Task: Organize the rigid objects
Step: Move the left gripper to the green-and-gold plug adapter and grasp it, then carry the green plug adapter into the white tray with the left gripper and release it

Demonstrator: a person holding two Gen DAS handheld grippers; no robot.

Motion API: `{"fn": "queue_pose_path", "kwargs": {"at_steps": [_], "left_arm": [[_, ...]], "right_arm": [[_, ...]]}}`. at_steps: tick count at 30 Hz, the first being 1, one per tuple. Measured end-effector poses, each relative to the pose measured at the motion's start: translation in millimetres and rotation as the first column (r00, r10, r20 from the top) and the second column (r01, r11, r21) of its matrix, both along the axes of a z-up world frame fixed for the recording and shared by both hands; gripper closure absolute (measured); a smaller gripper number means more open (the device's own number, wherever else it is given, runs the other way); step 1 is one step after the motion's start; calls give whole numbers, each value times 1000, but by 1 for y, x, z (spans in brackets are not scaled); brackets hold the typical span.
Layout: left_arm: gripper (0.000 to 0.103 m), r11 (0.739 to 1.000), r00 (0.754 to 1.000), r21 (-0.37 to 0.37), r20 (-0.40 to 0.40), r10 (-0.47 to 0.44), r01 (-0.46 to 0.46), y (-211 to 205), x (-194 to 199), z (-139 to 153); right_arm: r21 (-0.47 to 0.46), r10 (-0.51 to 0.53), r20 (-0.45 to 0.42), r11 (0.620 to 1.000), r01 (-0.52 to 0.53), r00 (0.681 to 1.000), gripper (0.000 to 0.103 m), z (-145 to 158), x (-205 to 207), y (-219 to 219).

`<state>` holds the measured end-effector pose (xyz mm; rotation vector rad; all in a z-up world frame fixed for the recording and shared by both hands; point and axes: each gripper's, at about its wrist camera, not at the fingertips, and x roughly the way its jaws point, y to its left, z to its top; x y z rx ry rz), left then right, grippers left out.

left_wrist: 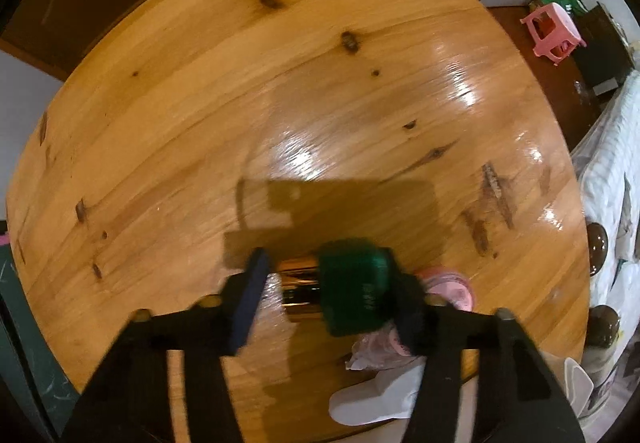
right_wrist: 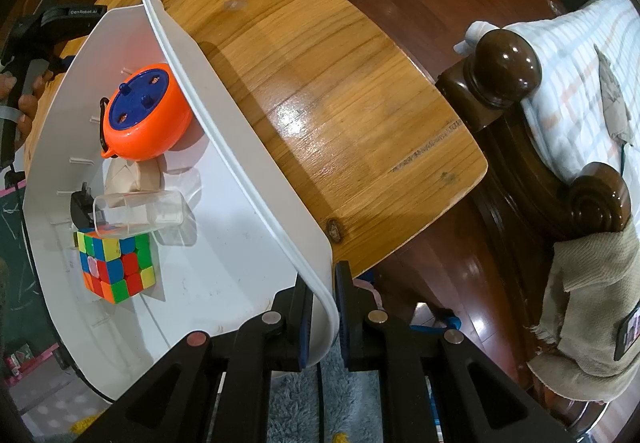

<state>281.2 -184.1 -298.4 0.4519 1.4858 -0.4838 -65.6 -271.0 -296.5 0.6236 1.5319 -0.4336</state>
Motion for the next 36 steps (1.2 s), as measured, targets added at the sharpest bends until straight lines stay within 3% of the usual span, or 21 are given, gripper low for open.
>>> {"fn": "queue_pose_path", "kwargs": {"at_steps": [9, 16, 24, 31, 36], "left_arm": [[55, 998, 997, 31, 63, 48, -50, 16, -4, 12], [55, 998, 991, -8, 122, 59, -59, 51, -15, 63], [55, 999, 984, -49, 175, 33, -24, 80, -61, 131], [55, 998, 978, -64, 204, 34, -21, 97, -102, 169], [55, 996, 981, -82, 189, 54, -39, 116, -135, 179]], "right_arm": [[11, -2, 0, 1000, 2, 1000, 92, -1, -1, -2], [25, 14, -5, 1000, -14, 1000, 92, -3, 1, -2], [29, 55, -9, 998, -55, 998, 91, -4, 3, 0], [40, 87, -14, 995, -86, 996, 91, -3, 5, 2], [54, 105, -10, 993, -104, 994, 91, -4, 6, 1]]}}
